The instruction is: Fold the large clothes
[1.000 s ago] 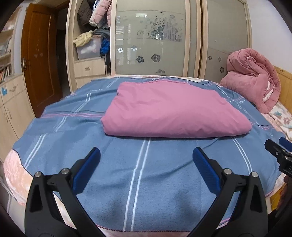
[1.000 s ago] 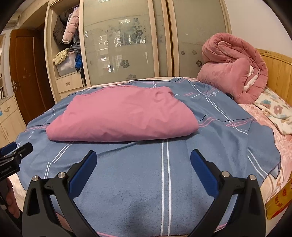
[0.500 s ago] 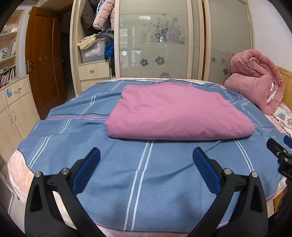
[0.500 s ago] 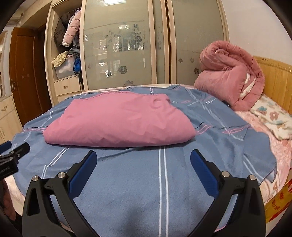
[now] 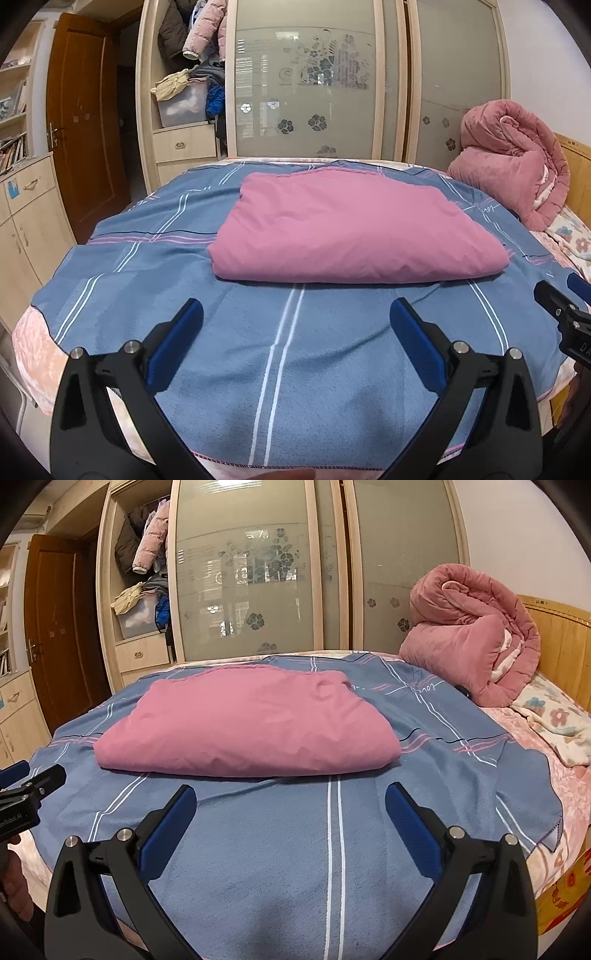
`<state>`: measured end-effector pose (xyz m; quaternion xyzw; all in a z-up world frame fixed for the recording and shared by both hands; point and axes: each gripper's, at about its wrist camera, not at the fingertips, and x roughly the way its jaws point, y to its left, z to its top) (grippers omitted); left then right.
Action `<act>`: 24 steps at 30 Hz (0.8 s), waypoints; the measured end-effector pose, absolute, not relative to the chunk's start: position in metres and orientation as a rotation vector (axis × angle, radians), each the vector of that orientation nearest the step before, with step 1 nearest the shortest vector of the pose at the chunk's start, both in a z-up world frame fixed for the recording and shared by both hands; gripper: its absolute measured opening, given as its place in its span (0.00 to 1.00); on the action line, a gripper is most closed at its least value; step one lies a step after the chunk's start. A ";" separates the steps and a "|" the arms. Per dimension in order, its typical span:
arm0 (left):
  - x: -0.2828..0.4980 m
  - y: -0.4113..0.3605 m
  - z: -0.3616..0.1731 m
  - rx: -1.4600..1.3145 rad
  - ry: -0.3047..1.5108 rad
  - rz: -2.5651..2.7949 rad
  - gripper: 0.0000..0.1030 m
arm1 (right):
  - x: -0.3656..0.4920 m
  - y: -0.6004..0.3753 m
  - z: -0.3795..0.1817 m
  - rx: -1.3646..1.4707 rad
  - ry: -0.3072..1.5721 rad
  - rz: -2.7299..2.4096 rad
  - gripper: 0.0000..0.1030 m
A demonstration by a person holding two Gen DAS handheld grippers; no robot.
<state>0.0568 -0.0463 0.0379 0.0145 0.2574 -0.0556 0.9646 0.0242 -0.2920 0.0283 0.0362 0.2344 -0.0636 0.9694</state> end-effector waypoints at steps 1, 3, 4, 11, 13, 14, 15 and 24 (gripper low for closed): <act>0.056 -0.047 0.038 0.032 0.519 -0.111 0.98 | 0.025 -0.292 0.028 0.072 0.477 -0.128 0.99; 0.055 -0.048 0.039 0.037 0.513 -0.112 0.98 | 0.024 -0.293 0.028 0.076 0.478 -0.127 0.99; 0.054 -0.050 0.039 0.040 0.510 -0.112 0.98 | 0.024 -0.293 0.028 0.077 0.480 -0.126 0.99; 0.056 -0.052 0.034 0.053 0.527 -0.099 0.98 | 0.024 -0.291 0.029 0.069 0.481 -0.128 0.99; 0.056 -0.053 0.033 0.054 0.533 -0.103 0.98 | 0.024 -0.291 0.028 0.069 0.483 -0.127 0.99; 0.055 -0.053 0.033 0.056 0.532 -0.103 0.98 | 0.024 -0.291 0.028 0.069 0.487 -0.124 0.99; 0.055 -0.054 0.033 0.060 0.532 -0.101 0.98 | 0.024 -0.290 0.028 0.069 0.492 -0.121 0.99; 0.057 -0.054 0.032 0.060 0.543 -0.110 0.98 | 0.024 -0.290 0.028 0.069 0.494 -0.108 0.99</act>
